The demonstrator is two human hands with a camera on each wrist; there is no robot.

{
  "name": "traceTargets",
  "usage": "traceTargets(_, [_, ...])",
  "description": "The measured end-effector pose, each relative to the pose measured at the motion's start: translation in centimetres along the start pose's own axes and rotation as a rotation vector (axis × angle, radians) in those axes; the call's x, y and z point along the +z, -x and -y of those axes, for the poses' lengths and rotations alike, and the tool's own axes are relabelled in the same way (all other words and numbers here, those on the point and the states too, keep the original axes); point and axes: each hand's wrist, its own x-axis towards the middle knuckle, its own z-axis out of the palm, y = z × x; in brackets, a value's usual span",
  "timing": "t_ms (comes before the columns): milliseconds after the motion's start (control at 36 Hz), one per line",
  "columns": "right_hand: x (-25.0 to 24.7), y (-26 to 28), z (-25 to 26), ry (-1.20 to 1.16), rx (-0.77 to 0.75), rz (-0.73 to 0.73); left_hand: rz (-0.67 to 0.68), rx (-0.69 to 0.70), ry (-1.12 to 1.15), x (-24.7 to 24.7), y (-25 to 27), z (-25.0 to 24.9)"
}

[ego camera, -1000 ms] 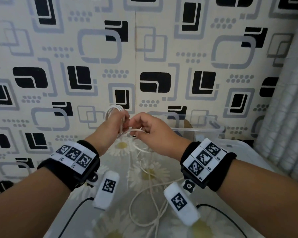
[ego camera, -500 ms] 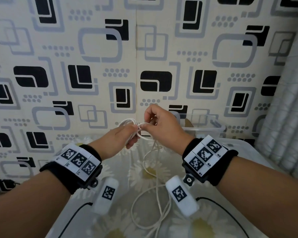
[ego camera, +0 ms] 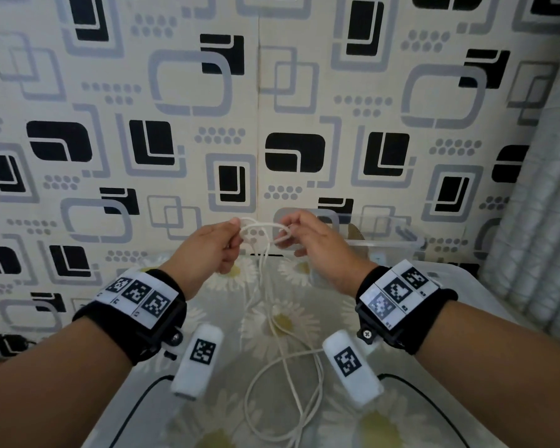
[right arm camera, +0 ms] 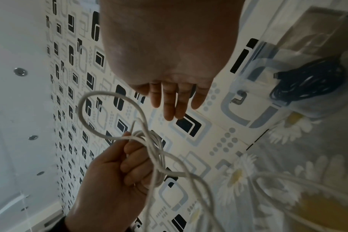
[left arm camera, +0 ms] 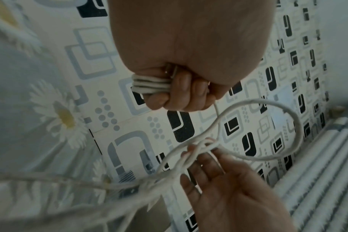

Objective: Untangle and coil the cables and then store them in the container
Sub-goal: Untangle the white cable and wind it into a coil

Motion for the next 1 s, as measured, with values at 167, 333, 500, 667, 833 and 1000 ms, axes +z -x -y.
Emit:
traceTargets(167, [1.1, 0.9, -0.4, 0.189, 0.029, 0.203, -0.07, 0.003, 0.137, 0.2, -0.4, -0.5])
traceTargets(333, [2.6, 1.5, -0.1, 0.066, 0.074, 0.313, -0.114, 0.021, 0.11, 0.1, -0.7, -0.5])
traceTargets(500, [2.6, 2.0, 0.3, -0.031, 0.119, 0.466, -0.135, -0.019, 0.087, -0.9, -1.3, 0.2])
traceTargets(667, [2.5, 2.3, 0.6, -0.078, 0.123, 0.506, -0.176, -0.047, 0.058, -0.9, -1.4, 0.2])
traceTargets(833, [2.8, 2.3, 0.7, -0.199, 0.132, 0.585, -0.193, -0.048, 0.016, -0.7, -1.3, 0.2])
traceTargets(1000, [2.9, 2.2, 0.9, -0.212, 0.124, 0.587, -0.272, -0.085, -0.02, -1.3, -1.4, 0.5])
